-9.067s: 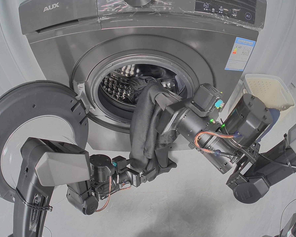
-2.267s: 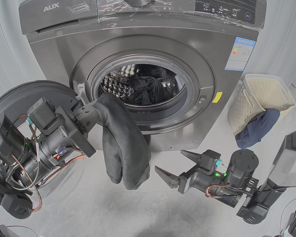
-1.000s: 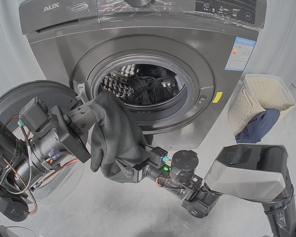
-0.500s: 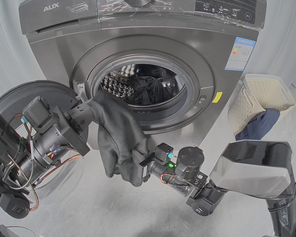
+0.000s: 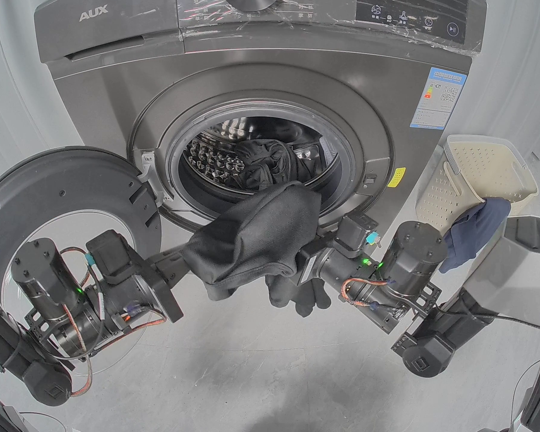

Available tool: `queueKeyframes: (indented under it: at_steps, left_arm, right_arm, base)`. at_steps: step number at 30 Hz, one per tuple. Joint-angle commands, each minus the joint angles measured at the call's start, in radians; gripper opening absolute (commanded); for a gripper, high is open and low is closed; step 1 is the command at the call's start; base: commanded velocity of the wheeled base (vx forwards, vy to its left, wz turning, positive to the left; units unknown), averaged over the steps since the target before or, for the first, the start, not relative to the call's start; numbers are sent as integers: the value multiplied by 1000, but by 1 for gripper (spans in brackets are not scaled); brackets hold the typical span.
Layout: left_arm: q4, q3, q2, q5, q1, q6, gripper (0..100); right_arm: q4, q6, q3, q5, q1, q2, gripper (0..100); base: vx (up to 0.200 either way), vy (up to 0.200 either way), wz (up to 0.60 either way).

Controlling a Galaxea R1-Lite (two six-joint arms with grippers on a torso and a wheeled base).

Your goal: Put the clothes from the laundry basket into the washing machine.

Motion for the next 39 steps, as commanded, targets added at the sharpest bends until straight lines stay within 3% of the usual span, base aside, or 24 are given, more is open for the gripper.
queueKeyframes:
  at_steps: [1, 7, 8, 14, 19, 23, 28, 39]
  left_arm:
    - [-2, 33, 106, -1, 20, 27, 0]
    - [-2, 47, 139, -8, 20, 31, 0]
    - [-4, 49, 144, -10, 20, 31, 100]
    - [-2, 114, 191, -13, 18, 39, 100]
    - [-5, 167, 253, -13, 18, 120, 100]
    - [-5, 194, 254, -30, 9, 125, 100]
    - [-7, 208, 237, -70, 4, 151, 100]
    - [-4, 41, 196, -63, -65, 122, 100]
  right_arm:
    - [1, 3, 22, -3, 4, -82, 0]
    - [1, 3, 37, -3, 1, -85, 0]
    - [1, 3, 36, -3, 1, -84, 0]
    - [3, 3, 31, -6, 0, -82, 0]
    - [6, 3, 30, -19, -3, -77, 0]
    - [8, 1, 30, -19, -11, -68, 0]
    - [4, 1, 34, -19, -19, -30, 0]
    - [3, 1, 51, -16, 6, -10, 0]
  base:
    - [0, 0, 0]
    - [0, 0, 0]
    - [0, 0, 0]
    - [0, 0, 0]
    - [0, 0, 0]
    - [0, 0, 0]
    - [0, 0, 0]
    - [0, 0, 0]
